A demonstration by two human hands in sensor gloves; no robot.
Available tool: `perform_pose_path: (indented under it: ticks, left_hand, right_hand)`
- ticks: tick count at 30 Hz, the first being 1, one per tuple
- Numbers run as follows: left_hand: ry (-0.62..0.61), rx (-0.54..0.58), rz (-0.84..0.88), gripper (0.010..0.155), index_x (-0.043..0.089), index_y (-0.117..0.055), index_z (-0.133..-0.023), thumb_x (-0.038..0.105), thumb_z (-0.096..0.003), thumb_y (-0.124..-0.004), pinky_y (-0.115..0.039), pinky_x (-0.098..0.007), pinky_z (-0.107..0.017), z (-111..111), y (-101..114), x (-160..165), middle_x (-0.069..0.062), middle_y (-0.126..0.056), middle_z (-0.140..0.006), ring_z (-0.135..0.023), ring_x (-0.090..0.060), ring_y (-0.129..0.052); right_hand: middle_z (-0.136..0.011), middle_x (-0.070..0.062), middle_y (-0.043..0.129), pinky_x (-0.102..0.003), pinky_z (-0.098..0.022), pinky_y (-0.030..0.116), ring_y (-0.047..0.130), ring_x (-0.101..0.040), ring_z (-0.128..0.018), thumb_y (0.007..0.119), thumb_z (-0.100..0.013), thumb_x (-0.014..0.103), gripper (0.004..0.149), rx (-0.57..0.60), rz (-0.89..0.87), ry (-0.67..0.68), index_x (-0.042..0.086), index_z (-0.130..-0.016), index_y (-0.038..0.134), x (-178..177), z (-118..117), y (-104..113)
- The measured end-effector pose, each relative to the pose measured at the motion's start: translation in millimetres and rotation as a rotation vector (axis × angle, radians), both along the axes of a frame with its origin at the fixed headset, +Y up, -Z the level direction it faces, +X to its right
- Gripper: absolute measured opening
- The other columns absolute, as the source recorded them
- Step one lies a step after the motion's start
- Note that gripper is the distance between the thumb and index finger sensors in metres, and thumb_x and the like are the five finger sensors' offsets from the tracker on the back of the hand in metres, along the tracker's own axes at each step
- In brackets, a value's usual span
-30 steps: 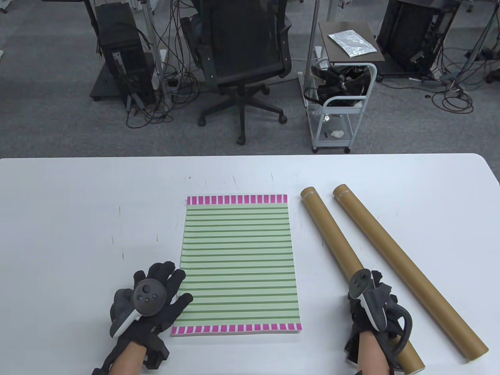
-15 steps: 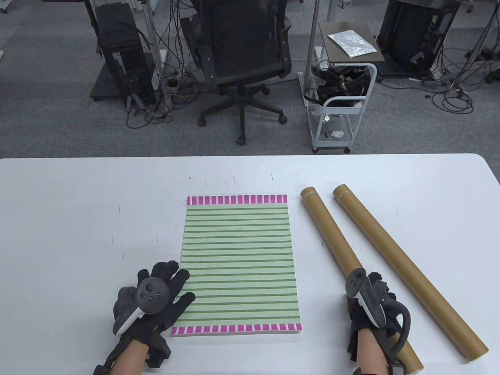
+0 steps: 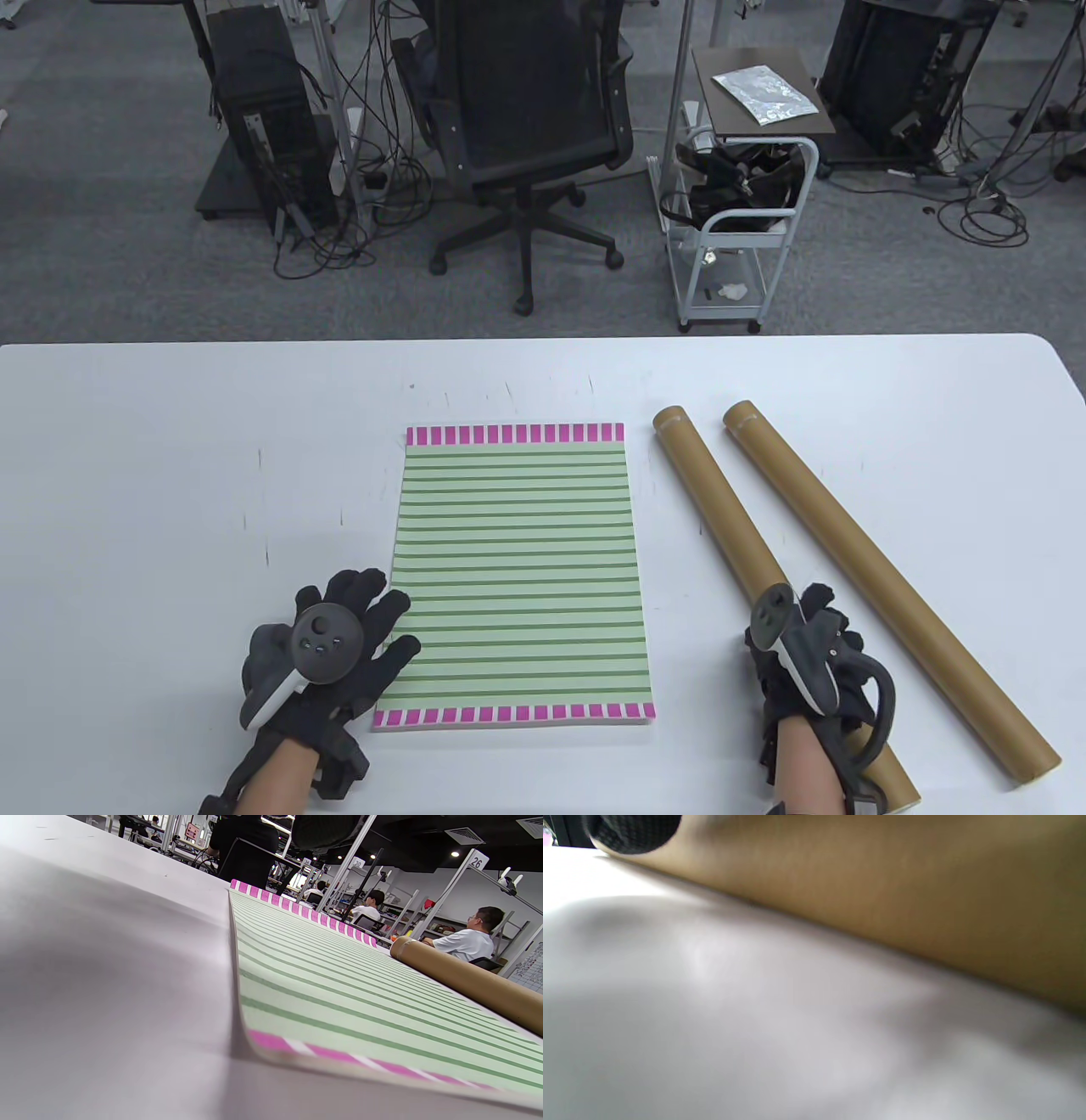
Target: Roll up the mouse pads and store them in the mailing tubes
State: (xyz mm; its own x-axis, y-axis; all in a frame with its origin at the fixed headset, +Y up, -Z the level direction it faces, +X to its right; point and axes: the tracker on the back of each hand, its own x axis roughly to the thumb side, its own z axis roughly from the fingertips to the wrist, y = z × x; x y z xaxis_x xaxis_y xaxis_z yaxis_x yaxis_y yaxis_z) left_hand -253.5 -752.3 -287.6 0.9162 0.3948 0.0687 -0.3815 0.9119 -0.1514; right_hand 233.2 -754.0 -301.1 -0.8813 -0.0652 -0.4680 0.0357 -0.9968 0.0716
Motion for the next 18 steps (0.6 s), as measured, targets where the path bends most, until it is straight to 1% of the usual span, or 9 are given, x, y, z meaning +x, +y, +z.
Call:
perform_pose_path:
  ticks: [1, 5, 6, 8, 9, 11, 14, 16, 18]
  left_hand:
    - [0.001, 0.001, 0.001, 0.071, 0.040, -0.054, -0.105, 0.068, -0.0392, -0.059, -0.012, -0.051, -0.088, 0, 0, 0, 0.017, -0.029, -0.121, -0.118, -0.014, -0.019]
    - [0.004, 0.004, -0.006, 0.071, 0.040, -0.055, -0.105, 0.068, -0.0392, -0.059, -0.012, -0.051, -0.088, 0, 0, -1, 0.017, -0.029, -0.121, -0.118, -0.014, -0.020]
    - [0.005, 0.005, -0.009, 0.071, 0.040, -0.056, -0.104, 0.068, -0.0392, -0.059, -0.013, -0.051, -0.088, 0, 0, -1, 0.016, -0.032, -0.120, -0.118, -0.014, -0.020]
    - [0.006, -0.006, -0.016, 0.070, 0.039, -0.058, -0.103, 0.068, -0.0390, -0.059, -0.013, -0.052, -0.088, -2, -1, -2, 0.016, -0.034, -0.120, -0.118, -0.014, -0.021]
    - [0.006, -0.010, -0.018, 0.070, 0.039, -0.058, -0.103, 0.068, -0.0389, -0.059, -0.013, -0.051, -0.088, -2, -2, -2, 0.016, -0.034, -0.120, -0.118, -0.014, -0.021]
    - [0.009, -0.016, -0.027, 0.070, 0.040, -0.058, -0.103, 0.068, -0.0390, -0.059, -0.013, -0.052, -0.088, -4, -3, -2, 0.016, -0.034, -0.120, -0.118, -0.015, -0.021]
    - [0.013, -0.017, -0.037, 0.070, 0.040, -0.059, -0.103, 0.068, -0.0388, -0.060, -0.014, -0.052, -0.088, -4, -4, -2, 0.016, -0.035, -0.120, -0.118, -0.014, -0.022]
    - [0.019, -0.013, -0.045, 0.070, 0.039, -0.059, -0.102, 0.068, -0.0387, -0.060, -0.014, -0.052, -0.088, -3, -3, -3, 0.016, -0.036, -0.120, -0.118, -0.015, -0.022]
    - [0.026, -0.010, -0.048, 0.070, 0.039, -0.059, -0.102, 0.068, -0.0388, -0.060, -0.014, -0.052, -0.088, -3, -3, -4, 0.016, -0.036, -0.120, -0.118, -0.014, -0.023]
  right_hand:
    - [-0.109, -0.021, 0.055, -0.061, -0.067, 0.060, 0.068, -0.044, -0.088, 0.065, -0.045, 0.057, 0.090, 0.017, 0.004, 0.004, 0.008, -0.112, 0.030, 0, 0, 5]
    - [-0.109, -0.022, 0.057, -0.062, -0.067, 0.060, 0.068, -0.046, -0.089, 0.065, -0.044, 0.057, 0.090, 0.069, 0.022, 0.001, 0.008, -0.112, 0.034, 14, 1, 40]
    - [-0.110, -0.023, 0.057, -0.064, -0.067, 0.060, 0.068, -0.047, -0.090, 0.066, -0.044, 0.057, 0.090, 0.069, 0.029, -0.004, 0.007, -0.112, 0.036, 20, 1, 48]
    - [-0.111, -0.026, 0.057, -0.067, -0.067, 0.058, 0.064, -0.052, -0.093, 0.069, -0.044, 0.056, 0.088, 0.017, -0.007, -0.008, 0.007, -0.112, 0.045, 43, 4, 64]
    - [-0.112, -0.027, 0.055, -0.068, -0.067, 0.056, 0.062, -0.053, -0.095, 0.070, -0.043, 0.056, 0.089, 0.009, -0.022, -0.016, 0.006, -0.113, 0.044, 52, 6, 67]
    - [-0.114, -0.028, 0.053, -0.070, -0.068, 0.053, 0.058, -0.056, -0.097, 0.074, -0.042, 0.055, 0.092, -0.036, -0.044, -0.038, 0.005, -0.113, 0.044, 76, 9, 67]
    - [-0.116, -0.028, 0.047, -0.071, -0.069, 0.051, 0.052, -0.056, -0.099, 0.076, -0.041, 0.055, 0.095, -0.129, -0.027, -0.051, 0.006, -0.114, 0.038, 100, 12, 59]
    - [-0.117, -0.028, 0.044, -0.071, -0.070, 0.049, 0.050, -0.056, -0.101, 0.076, -0.041, 0.054, 0.097, -0.174, -0.013, -0.077, 0.006, -0.114, 0.035, 119, 13, 49]
    - [-0.117, -0.027, 0.044, -0.071, -0.070, 0.048, 0.049, -0.056, -0.101, 0.078, -0.041, 0.052, 0.095, -0.210, -0.030, -0.102, 0.006, -0.114, 0.037, 131, 12, 40]
